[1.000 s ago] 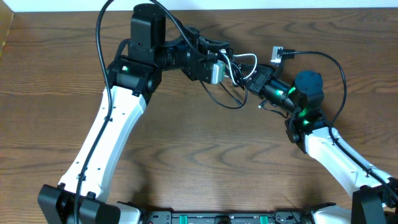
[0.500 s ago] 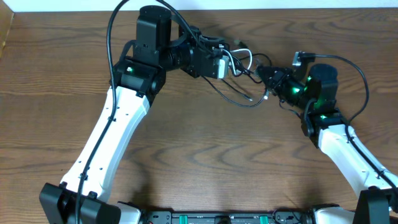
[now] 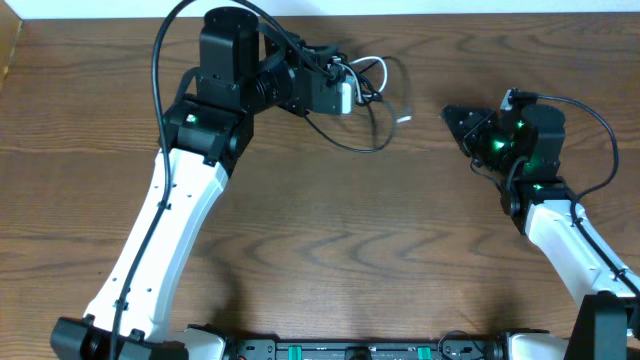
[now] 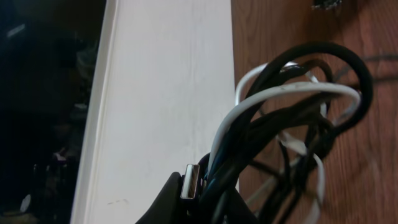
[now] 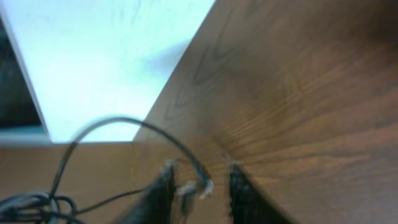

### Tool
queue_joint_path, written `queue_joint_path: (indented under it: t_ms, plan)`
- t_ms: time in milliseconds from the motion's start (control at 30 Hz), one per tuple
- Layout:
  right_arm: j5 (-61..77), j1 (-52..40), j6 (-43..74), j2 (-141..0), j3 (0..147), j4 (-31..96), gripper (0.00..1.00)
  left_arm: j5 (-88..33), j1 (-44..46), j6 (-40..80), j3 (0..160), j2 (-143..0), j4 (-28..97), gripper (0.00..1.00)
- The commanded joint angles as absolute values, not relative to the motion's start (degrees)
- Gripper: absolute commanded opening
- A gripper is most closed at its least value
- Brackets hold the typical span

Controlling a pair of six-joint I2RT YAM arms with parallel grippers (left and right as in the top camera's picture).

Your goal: Untangle cables

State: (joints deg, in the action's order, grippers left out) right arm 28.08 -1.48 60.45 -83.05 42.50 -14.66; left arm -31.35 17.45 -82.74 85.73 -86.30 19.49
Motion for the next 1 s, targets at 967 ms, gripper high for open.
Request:
queue_joint_path:
  t_ms: [967]
  plan:
    - [39.7, -14.7, 59.1, -83.3, 42.0, -33.7, 0.62, -54.8, 17.5, -82.2, 87.2, -85.7, 19.2, 0.07]
